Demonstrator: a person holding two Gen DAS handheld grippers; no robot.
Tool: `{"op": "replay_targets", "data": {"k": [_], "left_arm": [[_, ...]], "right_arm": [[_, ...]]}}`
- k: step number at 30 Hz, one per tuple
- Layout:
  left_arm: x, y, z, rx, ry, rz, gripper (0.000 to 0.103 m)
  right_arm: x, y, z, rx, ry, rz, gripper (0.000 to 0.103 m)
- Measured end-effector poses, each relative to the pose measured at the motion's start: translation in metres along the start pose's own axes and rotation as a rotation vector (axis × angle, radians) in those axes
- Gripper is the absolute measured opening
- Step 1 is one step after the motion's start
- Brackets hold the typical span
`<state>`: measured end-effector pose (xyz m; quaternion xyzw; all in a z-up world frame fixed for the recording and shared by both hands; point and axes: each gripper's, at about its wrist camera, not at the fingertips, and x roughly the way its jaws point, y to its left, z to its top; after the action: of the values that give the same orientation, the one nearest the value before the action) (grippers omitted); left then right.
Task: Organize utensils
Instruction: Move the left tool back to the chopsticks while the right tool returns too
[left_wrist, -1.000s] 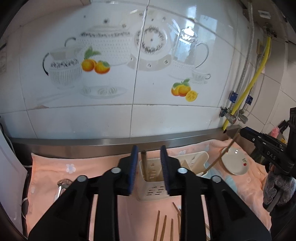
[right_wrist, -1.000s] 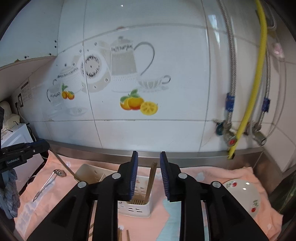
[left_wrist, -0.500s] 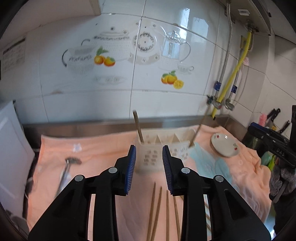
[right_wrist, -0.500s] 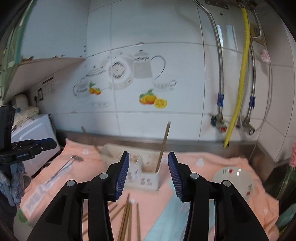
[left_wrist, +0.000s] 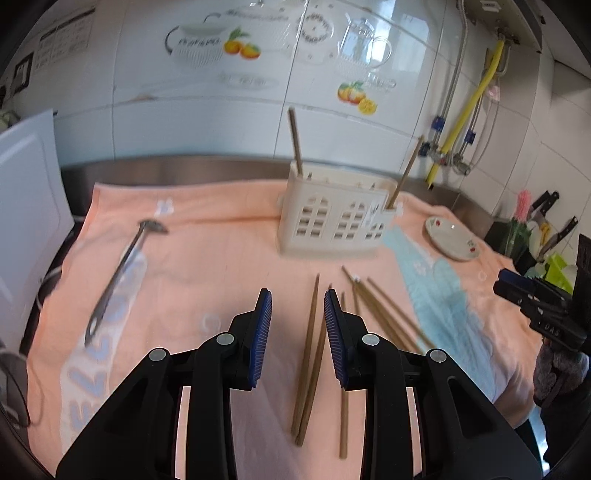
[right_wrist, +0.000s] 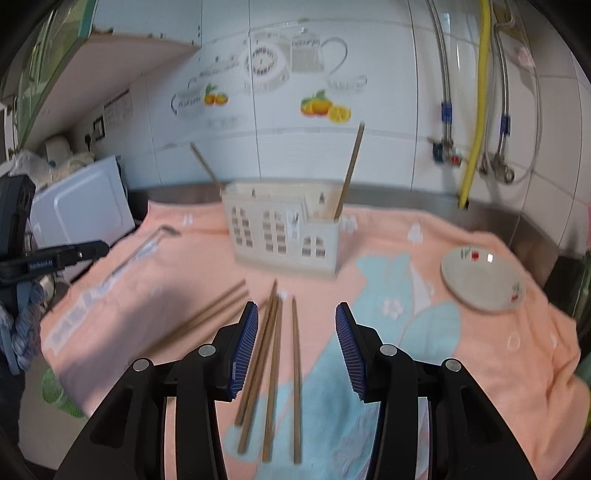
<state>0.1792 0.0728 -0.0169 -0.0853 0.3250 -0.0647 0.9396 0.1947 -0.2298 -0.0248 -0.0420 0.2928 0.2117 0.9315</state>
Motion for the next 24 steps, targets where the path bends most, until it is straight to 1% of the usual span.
{"op": "replay_targets", "data": {"k": [3,6,8,11,21,24], "left_arm": [[0.005,0.005,-0.016,-0.015,0.029,0.000,0.030],[0.011,0.009,-0.028,-0.021,0.055,0.010,0.030],[0.014,0.013,-0.036,-0.027,0.069,0.012,0.030],[0.017,0.018,-0.045,-0.042,0.089,0.010,0.030],[0.035,0.021,-0.073,-0.037,0.178,0.005,0.030],[0.042,0.016,-0.079,-0.018,0.206,-0.003,0.030]], "right_arm": [[0.009,0.002,-0.025,0.004,0.045,-0.005,0.043],[0.018,0.001,-0.042,0.006,0.081,-0.015,0.042],[0.024,0.001,-0.050,0.002,0.099,-0.026,0.041],[0.031,-0.001,-0.063,0.019,0.127,-0.022,0.040],[0.051,-0.002,-0.082,0.025,0.191,-0.020,0.034],[0.057,-0.002,-0.086,0.025,0.210,-0.017,0.029]]}}
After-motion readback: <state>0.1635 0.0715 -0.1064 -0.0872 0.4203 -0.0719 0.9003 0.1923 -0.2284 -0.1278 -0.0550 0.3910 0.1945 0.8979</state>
